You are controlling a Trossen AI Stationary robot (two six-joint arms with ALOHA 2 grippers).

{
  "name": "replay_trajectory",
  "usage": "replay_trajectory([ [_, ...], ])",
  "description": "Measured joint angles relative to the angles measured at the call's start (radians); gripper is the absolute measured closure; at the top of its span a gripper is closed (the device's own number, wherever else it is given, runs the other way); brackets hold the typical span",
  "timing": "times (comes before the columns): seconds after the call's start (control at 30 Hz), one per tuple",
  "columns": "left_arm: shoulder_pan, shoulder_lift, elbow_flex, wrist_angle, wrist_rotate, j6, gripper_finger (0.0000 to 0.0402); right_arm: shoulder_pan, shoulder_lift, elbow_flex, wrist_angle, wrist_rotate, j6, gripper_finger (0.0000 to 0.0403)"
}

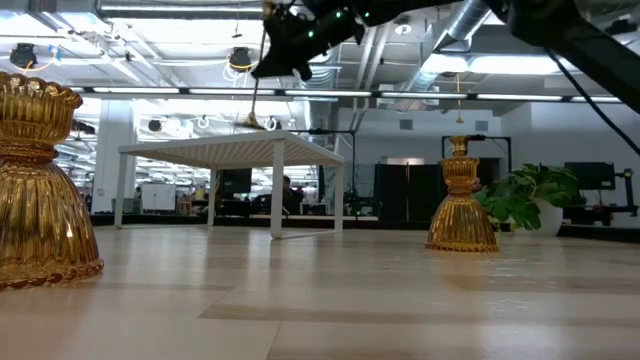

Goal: Pick & Place candle stick holders
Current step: Put the bottom right gold candle holder on the shelf

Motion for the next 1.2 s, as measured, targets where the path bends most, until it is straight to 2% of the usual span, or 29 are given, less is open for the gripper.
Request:
replay_trajectory([
  [0.4, 0.000, 0.000, 0.000, 0.000, -0.026, 0.000, 0.0396, 0.001, 0.031, 0.001, -0.095, -0.010, -0.007, 0.0392],
  [0.8, 0.000, 0.017, 0.000, -0.004, -0.038, 0.000, 0.0396, -0.006, 0.053, 0.002, -0.077, -0.003, -0.008, 0.0388],
  [0.97, 0.000, 0.027, 0.000, -0.007, -0.051, -0.003, 0.0396, -0.007, 0.053, 0.002, -0.083, -0.003, -0.013, 0.0347],
  [1.2, 0.000, 0.041, 0.001, -0.023, -0.125, -0.004, 0.0393, -0.009, 0.047, 0.001, -0.090, -0.005, -0.039, 0.0231],
])
